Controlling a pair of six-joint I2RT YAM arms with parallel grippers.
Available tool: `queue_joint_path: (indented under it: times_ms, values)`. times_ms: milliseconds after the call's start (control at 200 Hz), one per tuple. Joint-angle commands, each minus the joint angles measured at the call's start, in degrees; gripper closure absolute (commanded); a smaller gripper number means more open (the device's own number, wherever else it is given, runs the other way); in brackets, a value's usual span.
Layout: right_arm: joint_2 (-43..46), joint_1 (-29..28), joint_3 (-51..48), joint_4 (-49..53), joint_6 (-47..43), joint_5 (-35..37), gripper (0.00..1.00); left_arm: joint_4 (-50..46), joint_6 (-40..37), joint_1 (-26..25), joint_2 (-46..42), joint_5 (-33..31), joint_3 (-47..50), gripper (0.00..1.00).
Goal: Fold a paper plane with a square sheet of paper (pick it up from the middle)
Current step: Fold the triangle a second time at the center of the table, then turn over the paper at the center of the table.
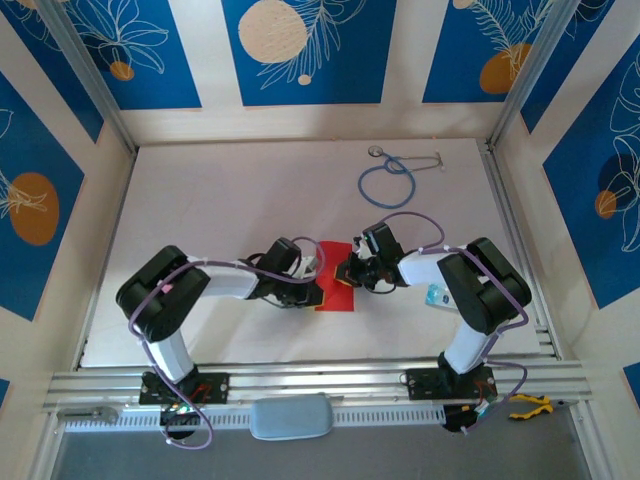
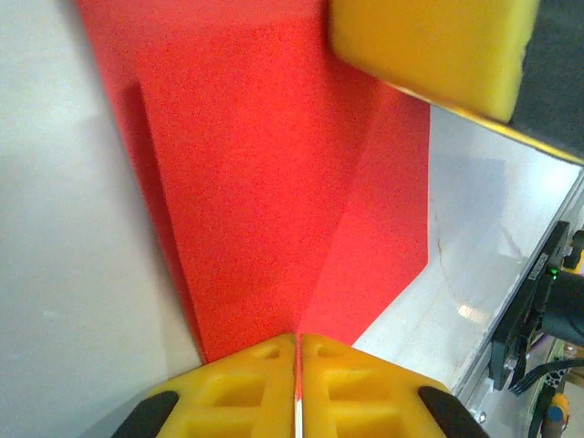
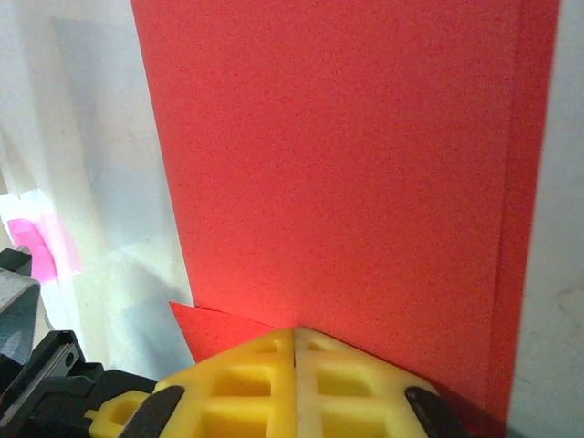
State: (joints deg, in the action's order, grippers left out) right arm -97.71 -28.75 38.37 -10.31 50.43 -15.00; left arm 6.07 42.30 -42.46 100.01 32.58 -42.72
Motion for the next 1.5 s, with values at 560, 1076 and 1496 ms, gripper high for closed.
queue_joint_path:
  times_ms: [560,1076,1496]
  values:
    - [4.9,0.2,3.2,6.6,-3.0,-0.6,0.89,-12.6,-7.2,0.6,-13.4,-7.2,-2.2,0.94]
    - [23.8,0.6,-4.4,20.8,4.6,2.7,0.68,-15.7,-11.8,3.2,4.3,-6.4,-18.1,0.95]
    - [19.3,-4.7,-6.6,20.4,11.3,2.5,0.66,-12.4,-11.3,3.2,7.5,-3.9,-13.3,0.96]
